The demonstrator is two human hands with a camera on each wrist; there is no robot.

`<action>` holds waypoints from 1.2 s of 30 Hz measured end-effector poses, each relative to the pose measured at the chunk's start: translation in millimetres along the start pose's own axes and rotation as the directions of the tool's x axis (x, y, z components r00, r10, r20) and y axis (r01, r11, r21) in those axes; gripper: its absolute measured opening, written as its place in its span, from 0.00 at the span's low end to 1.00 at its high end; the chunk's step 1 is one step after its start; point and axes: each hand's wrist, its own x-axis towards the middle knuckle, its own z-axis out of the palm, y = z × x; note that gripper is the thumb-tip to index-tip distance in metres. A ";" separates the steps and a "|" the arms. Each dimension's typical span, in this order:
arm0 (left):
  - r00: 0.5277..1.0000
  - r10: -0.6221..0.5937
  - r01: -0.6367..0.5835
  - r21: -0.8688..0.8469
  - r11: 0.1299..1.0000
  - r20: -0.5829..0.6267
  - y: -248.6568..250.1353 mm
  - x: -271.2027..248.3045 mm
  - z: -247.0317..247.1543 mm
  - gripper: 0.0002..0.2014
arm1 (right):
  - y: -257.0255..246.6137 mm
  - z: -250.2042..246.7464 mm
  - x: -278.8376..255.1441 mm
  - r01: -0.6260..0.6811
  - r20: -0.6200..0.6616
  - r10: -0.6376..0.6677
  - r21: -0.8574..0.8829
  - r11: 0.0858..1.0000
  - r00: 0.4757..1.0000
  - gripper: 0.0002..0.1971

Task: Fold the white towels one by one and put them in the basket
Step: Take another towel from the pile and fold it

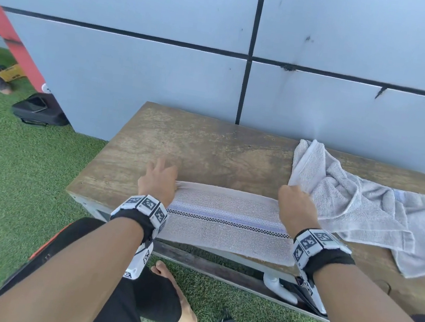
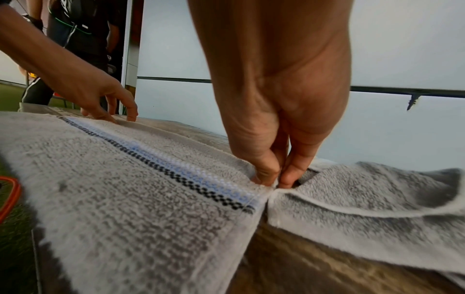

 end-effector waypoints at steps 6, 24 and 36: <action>1.000 0.031 -0.031 0.106 0.994 -0.001 1.4 -25.5 2.9 0.06 | 4.6 9.3 -17.4 -0.007 0.003 0.007 0.065 0.998 1.000 0.07; 0.885 0.341 -0.403 -0.153 0.902 -0.319 -25.3 -4.2 -131.3 0.07 | 50.5 -95.0 11.1 0.157 -0.402 0.029 0.424 0.892 0.915 0.06; 0.942 0.295 -0.271 -0.157 0.950 0.158 -45.4 -58.9 -46.1 0.14 | 64.9 3.5 -23.0 0.090 0.036 -0.102 0.251 0.964 0.994 0.06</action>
